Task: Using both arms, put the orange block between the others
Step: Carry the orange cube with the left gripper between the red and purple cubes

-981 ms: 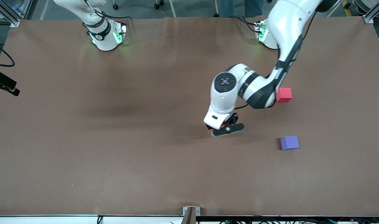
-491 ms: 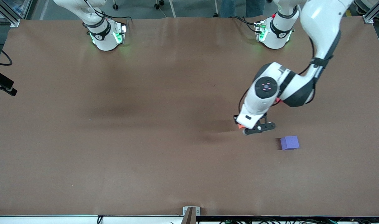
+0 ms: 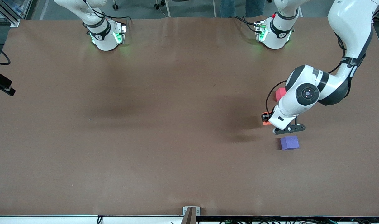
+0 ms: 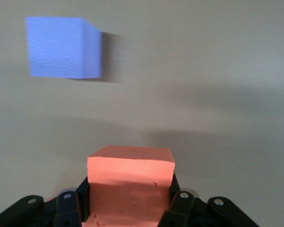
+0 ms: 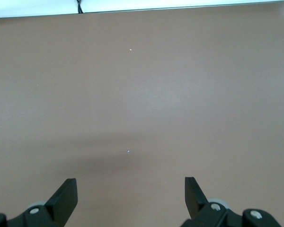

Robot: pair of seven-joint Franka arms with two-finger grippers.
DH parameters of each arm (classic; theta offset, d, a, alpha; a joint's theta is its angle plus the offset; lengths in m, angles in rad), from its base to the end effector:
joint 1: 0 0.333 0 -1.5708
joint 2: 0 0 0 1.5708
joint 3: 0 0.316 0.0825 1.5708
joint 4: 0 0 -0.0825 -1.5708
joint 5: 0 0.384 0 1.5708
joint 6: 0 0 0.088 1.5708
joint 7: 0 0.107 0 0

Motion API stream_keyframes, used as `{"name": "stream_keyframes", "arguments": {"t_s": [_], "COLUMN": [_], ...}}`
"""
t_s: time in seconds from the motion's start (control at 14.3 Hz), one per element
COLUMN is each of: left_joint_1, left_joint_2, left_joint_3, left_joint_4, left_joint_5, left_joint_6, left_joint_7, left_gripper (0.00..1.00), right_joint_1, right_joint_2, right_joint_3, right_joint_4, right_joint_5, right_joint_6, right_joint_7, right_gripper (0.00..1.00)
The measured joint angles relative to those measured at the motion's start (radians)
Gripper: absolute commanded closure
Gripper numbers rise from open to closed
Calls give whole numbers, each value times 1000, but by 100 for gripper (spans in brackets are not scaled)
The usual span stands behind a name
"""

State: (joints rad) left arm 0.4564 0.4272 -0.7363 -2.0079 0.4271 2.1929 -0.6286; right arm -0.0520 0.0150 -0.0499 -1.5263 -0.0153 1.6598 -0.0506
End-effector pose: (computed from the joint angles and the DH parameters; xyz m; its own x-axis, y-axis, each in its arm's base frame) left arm 0.5725 -0.1353 0.2824 0.9920 0.1091 -0.0635 0.1033 -0.9907 -0.0888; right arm 0.5656 -0.0591 0.6457 0.9919 -0.0491 0.1173 -0.0521 -0.9984 0.0220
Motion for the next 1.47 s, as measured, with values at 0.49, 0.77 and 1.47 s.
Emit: {"name": "stream_keyframes", "arguments": {"t_s": [0.49, 0.77, 1.47], "left_joint_1": [167, 203, 224], "left_joint_2": [-6, -6, 23], "left_joint_3": [0, 0, -1], "left_joint_4": [-198, -250, -276], "left_joint_5": [211, 289, 455], "left_joint_6": [259, 336, 359], "left_joint_7": [12, 12, -189], "left_gripper": [73, 73, 69], "right_joint_1": [-8, -9, -13], "right_joint_2": [0, 0, 0], "right_joint_3": [13, 13, 13], "right_joint_4": [0, 0, 0], "right_joint_5": [0, 0, 0], "right_joint_6": [-15, -25, -22], "right_joint_7": [0, 0, 0], "right_gripper": [0, 0, 0]}}
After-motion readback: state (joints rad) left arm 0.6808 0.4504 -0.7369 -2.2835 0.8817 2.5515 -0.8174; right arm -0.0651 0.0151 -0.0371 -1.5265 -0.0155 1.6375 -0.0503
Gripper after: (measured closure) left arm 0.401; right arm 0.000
